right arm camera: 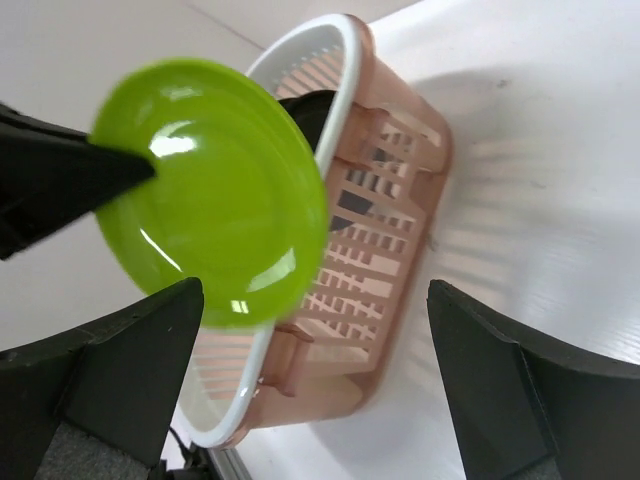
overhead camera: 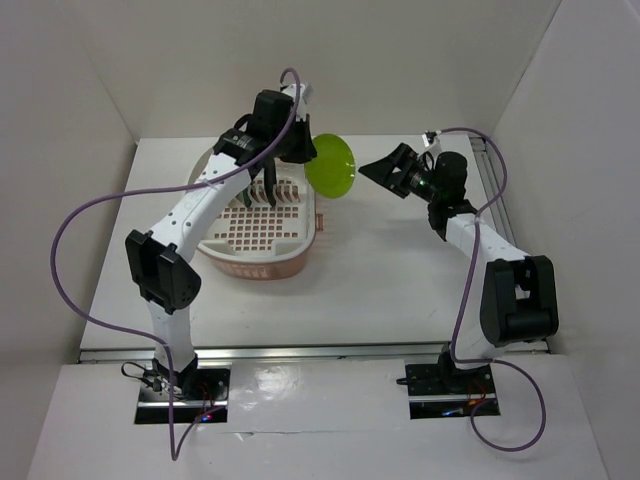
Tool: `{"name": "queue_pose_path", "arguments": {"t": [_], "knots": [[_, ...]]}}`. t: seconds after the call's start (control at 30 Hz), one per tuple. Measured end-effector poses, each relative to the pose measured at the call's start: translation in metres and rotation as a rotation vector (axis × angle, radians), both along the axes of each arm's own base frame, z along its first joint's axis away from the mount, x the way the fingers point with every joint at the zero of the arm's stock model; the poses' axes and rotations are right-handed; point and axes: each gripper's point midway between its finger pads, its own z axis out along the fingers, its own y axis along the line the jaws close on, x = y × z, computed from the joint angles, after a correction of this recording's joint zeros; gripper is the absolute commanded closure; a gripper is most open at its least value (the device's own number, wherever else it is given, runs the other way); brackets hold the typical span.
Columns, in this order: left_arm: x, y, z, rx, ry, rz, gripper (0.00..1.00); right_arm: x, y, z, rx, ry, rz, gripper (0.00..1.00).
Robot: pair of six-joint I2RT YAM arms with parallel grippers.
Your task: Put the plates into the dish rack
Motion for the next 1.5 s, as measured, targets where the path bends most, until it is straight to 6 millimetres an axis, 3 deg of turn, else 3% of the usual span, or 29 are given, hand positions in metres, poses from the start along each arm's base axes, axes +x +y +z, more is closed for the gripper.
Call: {"name": "queue_pose_path", "arguments": {"t": [0.27, 0.57, 0.67, 0.83, 0.93, 1.23, 1.5], "knots": [[0.023, 0.076, 0.023, 0.186, -0.118, 0.382, 1.0, -0.005, -0.008, -0.041, -0.051, 0.103, -0.052, 0.0], [0.032, 0.115, 0.026, 0.336, -0.177, 0.544, 1.0, -0.022, 0.002, -0.087, -0.174, 0.206, -0.063, 0.0], [0.043, 0.118, 0.014, 0.382, -0.178, 0.569, 1.0, -0.026, 0.002, -0.097, -0.227, 0.226, -0.069, 0.0], [0.058, 0.117, -0.029, 0.474, -0.128, 0.561, 1.0, -0.03, -0.001, -0.104, -0.281, 0.235, -0.071, 0.0], [0.062, 0.12, -0.043, 0.524, -0.114, 0.561, 1.0, -0.032, -0.002, -0.107, -0.295, 0.243, -0.066, 0.0], [0.067, 0.123, -0.047, 0.561, -0.128, 0.569, 1.0, -0.036, -0.001, -0.108, -0.293, 0.248, -0.038, 0.0], [0.068, 0.112, -0.047, 0.573, -0.151, 0.551, 1.0, -0.038, 0.007, -0.103, -0.284, 0.237, -0.009, 0.0]]}}
